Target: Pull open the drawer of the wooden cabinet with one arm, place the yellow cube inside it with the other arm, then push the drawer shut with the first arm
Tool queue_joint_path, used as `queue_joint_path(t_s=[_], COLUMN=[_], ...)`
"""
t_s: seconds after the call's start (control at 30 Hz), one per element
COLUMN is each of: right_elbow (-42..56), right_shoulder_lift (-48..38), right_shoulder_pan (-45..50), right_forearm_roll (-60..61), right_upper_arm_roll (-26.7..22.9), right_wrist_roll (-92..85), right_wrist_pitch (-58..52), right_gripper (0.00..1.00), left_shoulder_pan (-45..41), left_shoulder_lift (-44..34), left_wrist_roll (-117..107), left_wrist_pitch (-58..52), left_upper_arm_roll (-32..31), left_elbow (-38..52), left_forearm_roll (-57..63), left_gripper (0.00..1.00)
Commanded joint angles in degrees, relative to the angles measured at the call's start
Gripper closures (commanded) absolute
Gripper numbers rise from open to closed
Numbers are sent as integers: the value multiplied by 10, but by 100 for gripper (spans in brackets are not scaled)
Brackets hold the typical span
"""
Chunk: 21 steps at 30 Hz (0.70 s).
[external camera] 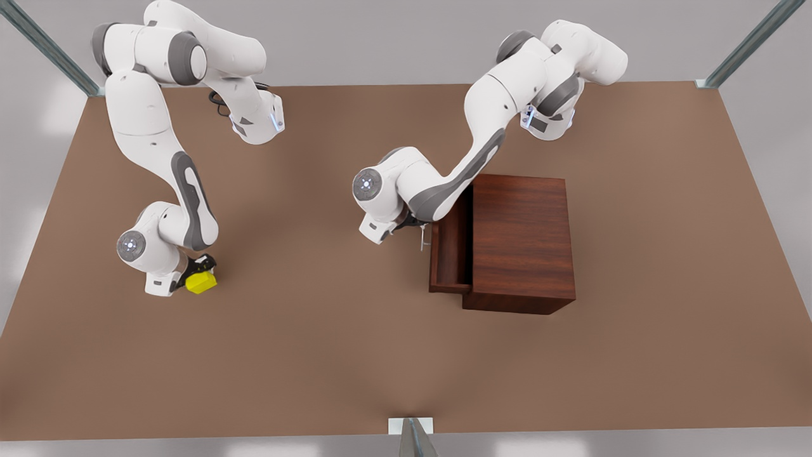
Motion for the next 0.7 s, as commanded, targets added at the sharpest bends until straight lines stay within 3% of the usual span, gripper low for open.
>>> queue_joint_path(t_s=[0.0,0.13,0.23,0.3,0.33,0.37,0.4,0.53,0.67], right_elbow=[8,59,93,175,219,262,297,428,492], right_shoulder_lift=[-4,-3,-1,5,6,14,23,52,65], right_shoulder_pan=[8,20,44,98,141,190,231,394,425], right_forearm_roll=[-9,-9,-9,-8,-4,-4,-2,18,34], right_upper_arm_roll=[1,4,4,11,23,33,36,36,58], right_wrist_roll=[16,15,10,8,10,11,12,14,15], right_wrist_pitch=[-10,-65,-75,-140,-161,-176,-188,-204,-215], right_gripper=[79,79,79,79,79,79,79,79,79], left_shoulder_pan=[-4,-4,132,241,292,336,338,338,340], left_shoulder_lift=[-3,-21,-141,-199,-231,-355,-390,-351,-354], left_wrist_roll=[-25,-61,-34,178,291,464,485,483,482], left_wrist_pitch=[-3,-118,-267,-395,-403,-296,-239,-241,-242], left_upper_arm_roll=[0,1,-1,-4,0,3,25,21,14], left_elbow=[3,104,112,111,100,-90,-154,-153,-153], left_forearm_roll=[-2,-67,-122,-119,-116,-102,-106,-113,-111], left_gripper=[1,0,0,0,0,0,0,0,0])
